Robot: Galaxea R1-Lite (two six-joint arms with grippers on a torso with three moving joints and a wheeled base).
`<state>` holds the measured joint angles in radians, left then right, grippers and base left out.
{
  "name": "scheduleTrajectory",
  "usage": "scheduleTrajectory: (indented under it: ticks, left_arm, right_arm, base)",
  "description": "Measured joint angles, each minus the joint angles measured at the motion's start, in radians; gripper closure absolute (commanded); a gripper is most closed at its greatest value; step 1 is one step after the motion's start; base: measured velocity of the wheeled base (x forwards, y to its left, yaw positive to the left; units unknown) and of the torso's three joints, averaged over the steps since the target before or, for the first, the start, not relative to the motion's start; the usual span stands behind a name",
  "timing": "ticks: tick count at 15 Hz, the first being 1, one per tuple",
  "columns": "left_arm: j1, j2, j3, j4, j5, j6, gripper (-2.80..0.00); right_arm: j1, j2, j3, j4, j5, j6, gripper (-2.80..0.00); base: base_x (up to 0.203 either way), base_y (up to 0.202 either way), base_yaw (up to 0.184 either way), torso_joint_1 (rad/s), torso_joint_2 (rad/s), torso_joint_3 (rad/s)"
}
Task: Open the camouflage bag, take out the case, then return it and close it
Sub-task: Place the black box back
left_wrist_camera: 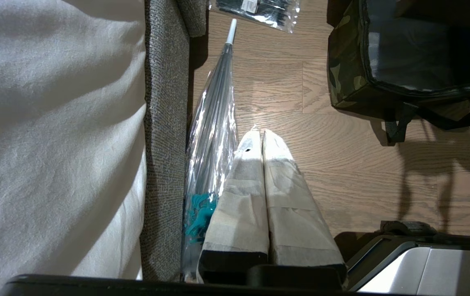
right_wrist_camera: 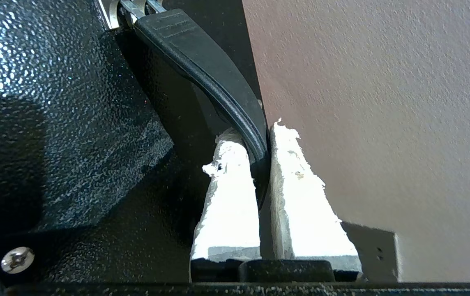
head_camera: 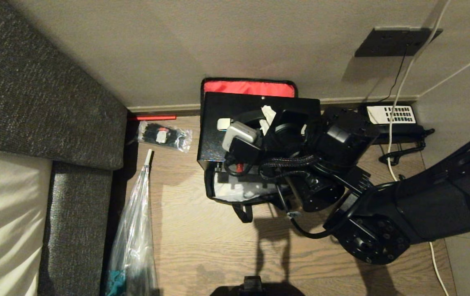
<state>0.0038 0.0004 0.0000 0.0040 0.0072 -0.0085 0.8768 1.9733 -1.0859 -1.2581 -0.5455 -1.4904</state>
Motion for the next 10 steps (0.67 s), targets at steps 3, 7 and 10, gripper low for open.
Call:
scheduleTrajectory:
  ticks: [3,7,10]
  left_arm:
    - [0.0,0.0,0.0,0.0,0.0,0.0,0.0]
    - [0.0,0.0,0.0,0.0,0.0,0.0,0.0]
    - [0.0,0.0,0.0,0.001,0.0,0.0,0.0]
  right_arm:
    - [0.001,0.051,-0.036,0.002,-0.001,0.018,0.0]
    - [0.001,0.095,-0.04,0.004,-0.001,0.04,0.0]
    - [0.0,0.108,-0.029,0.006,0.0,0.051,0.0]
  base:
    - [0.0,0.0,0.0,0.0,0.0,0.0]
    - [0.0,0.0,0.0,0.0,0.0,0.0]
    - [0.0,0.0,0.0,0.0,0.0,0.0]
